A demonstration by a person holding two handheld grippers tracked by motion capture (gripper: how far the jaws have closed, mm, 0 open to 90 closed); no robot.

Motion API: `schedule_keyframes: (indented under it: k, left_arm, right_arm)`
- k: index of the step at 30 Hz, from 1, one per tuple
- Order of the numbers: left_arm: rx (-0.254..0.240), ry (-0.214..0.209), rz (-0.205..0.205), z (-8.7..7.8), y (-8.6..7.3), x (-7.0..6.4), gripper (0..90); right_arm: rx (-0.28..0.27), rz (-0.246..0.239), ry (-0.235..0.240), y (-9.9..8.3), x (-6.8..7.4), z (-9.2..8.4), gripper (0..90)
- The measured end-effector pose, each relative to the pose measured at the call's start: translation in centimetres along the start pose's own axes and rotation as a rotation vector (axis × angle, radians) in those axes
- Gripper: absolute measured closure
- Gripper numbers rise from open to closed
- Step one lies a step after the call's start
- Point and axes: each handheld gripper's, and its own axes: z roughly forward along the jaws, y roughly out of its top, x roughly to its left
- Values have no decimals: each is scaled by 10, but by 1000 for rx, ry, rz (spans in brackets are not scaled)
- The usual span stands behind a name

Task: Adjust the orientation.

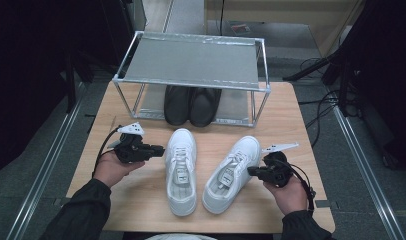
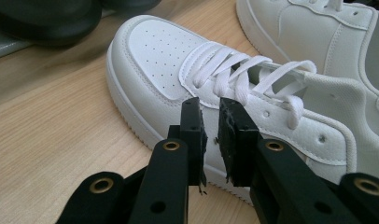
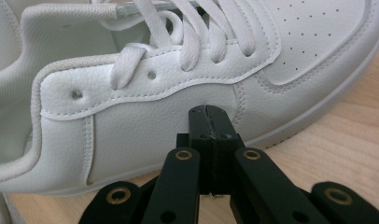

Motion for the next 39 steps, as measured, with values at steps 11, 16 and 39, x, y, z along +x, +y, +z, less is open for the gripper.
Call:
schedule_keyframes:
  k: [11,16,39]
  left_arm:
    - [4,-20,12,0,-5,-7,803]
    - [7,-22,4,4,-12,-7,801]
    - [118,-38,10,31,-21,-16,875]
  right_arm:
    - [-6,-31,14,22,1,17,900]
    - [-7,-43,8,27,3,21,900]
    - [15,-67,60,30,17,27,900]
